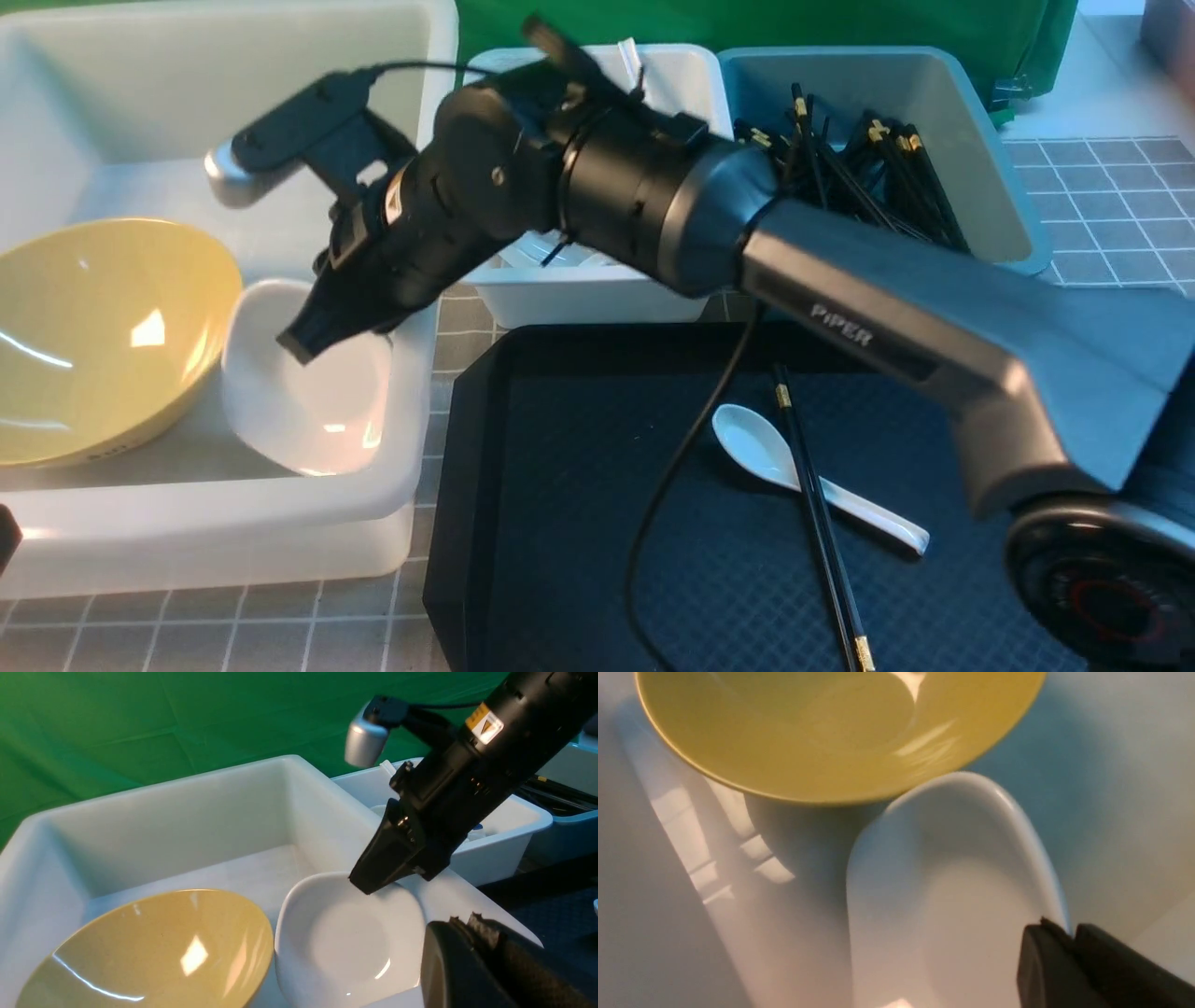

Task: On grey table put chopsticks spoon bowls plates into blue grey white boxes.
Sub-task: 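Place the white bowl into the white bin on top of the stacked bowls with the right gripper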

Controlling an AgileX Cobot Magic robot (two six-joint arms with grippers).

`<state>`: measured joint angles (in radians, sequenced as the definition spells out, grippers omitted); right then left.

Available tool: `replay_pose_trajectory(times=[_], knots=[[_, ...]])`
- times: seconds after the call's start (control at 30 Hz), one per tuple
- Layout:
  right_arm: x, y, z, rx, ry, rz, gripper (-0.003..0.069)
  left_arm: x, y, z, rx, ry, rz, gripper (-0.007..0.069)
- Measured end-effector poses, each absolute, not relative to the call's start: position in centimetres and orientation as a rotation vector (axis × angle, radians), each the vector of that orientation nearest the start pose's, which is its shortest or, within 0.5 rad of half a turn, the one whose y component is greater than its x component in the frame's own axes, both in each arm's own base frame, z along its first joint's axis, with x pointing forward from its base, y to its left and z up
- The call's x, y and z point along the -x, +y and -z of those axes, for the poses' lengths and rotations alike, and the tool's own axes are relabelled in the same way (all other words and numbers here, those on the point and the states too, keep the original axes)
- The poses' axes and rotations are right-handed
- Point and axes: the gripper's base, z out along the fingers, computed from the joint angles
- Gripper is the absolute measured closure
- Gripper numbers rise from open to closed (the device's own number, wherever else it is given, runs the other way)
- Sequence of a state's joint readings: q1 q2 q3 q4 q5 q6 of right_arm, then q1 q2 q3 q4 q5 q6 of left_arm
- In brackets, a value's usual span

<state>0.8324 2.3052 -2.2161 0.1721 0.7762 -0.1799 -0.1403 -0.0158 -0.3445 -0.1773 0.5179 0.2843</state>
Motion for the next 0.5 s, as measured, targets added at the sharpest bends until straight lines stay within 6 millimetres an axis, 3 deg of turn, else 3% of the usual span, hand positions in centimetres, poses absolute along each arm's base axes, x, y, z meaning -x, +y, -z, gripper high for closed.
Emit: replay_pose_trajectory(times=[0.13, 0.23, 0.5], knots=[[-35.06, 40.59, -26.23, 1.087, 2.126, -0.515, 0.0575, -2.27, -1.12, -27.96, -0.287, 1.609, 0.079, 0.0633], [-35.10, 40.85, -25.98, 1.081, 2.116, -0.520, 0.0529, -2.27, -1.12, -27.95, -0.287, 1.610, 0.079, 0.0633], [-35.06, 40.83, -26.50, 1.068, 2.103, -0.525, 0.0276, -2.31, -1.12, -27.86, -0.288, 1.613, 0.076, 0.0633]])
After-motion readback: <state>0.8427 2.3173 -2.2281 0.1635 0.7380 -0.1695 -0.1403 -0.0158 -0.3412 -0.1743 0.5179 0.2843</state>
